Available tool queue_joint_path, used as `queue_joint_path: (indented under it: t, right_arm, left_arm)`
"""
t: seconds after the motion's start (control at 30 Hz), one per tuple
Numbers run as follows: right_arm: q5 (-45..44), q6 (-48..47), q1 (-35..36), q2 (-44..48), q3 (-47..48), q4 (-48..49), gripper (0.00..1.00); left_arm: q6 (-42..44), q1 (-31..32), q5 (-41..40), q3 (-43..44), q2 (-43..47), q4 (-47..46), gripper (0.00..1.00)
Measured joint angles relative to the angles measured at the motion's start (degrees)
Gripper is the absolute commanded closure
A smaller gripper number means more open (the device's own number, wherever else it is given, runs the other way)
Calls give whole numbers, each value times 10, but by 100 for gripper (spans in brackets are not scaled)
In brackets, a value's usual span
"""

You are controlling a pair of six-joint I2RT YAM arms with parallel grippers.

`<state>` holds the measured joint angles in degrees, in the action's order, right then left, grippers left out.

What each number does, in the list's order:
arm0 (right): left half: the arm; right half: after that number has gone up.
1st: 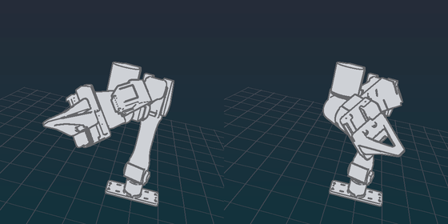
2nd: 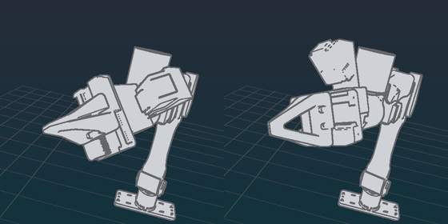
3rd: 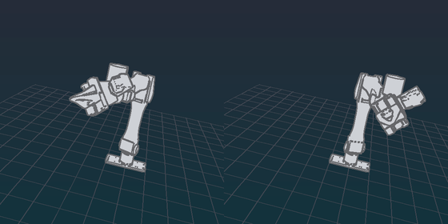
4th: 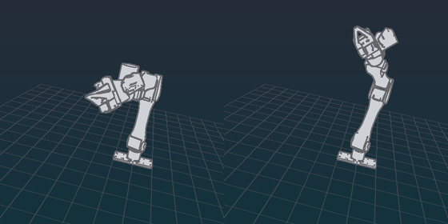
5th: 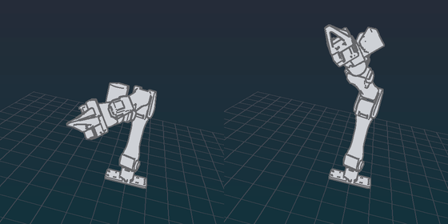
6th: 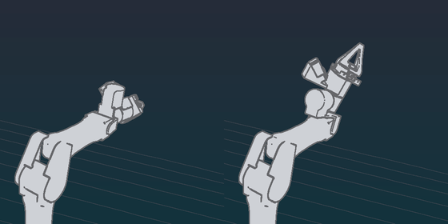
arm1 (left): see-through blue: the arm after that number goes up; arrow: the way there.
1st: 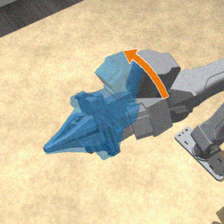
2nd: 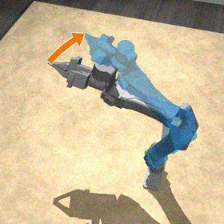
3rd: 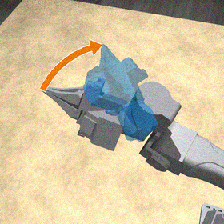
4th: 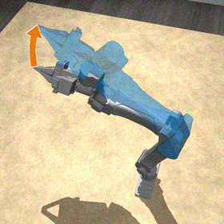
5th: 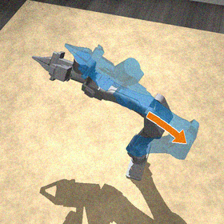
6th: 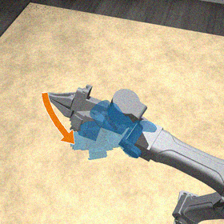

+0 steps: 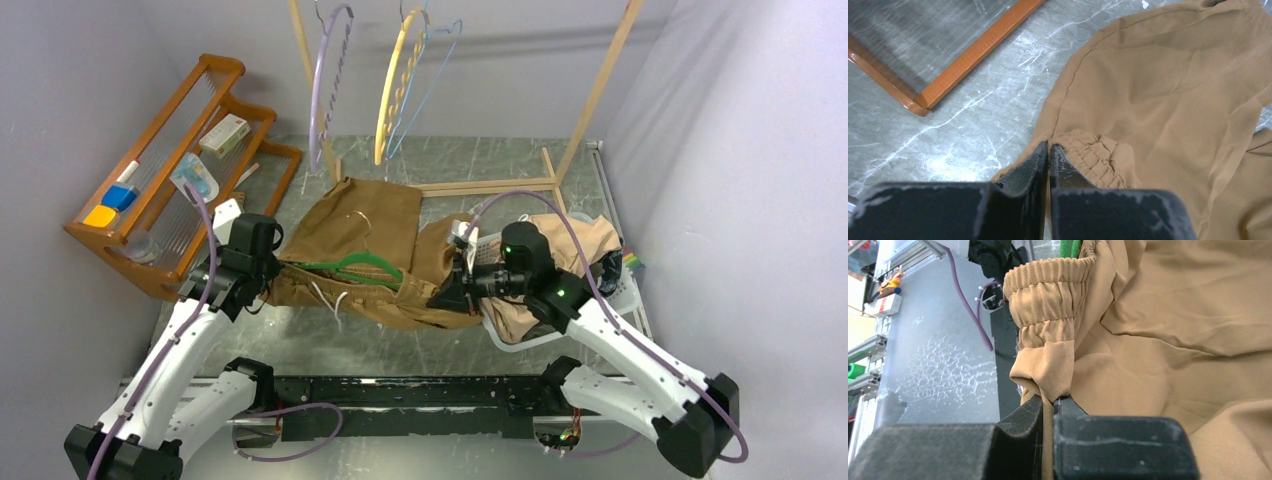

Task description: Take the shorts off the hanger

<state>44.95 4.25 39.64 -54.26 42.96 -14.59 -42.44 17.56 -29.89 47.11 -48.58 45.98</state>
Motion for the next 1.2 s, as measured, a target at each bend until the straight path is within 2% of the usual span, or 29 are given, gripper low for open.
queue_joint_path:
  t: [0.13, 0.4, 0.57, 0.77, 0.9, 1.1, 1.2]
  right_arm:
    - [-21, -6, 0, 50, -20, 1, 100]
    - [-83, 2, 1, 62, -47, 37, 100]
    - [-61, 26, 1, 69, -75, 80, 100]
    - [23, 26, 1, 21, -62, 87, 100]
    - [23, 23, 1, 16, -58, 87, 100]
    - [-42, 46, 1, 56, -75, 95, 100]
    - [-75, 59, 1, 88, -89, 129, 100]
  left_arm:
    - [2, -8, 11, 0, 3, -8, 93]
    - [14, -19, 12, -1, 22, -8, 93]
    - [16, -21, 19, -8, 26, -7, 93]
    - [35, -22, 33, -19, 27, -10, 93]
    - [39, -25, 45, -20, 19, -11, 93]
    - [36, -25, 58, -22, 9, -16, 93]
    - [31, -25, 63, -28, 12, -19, 93]
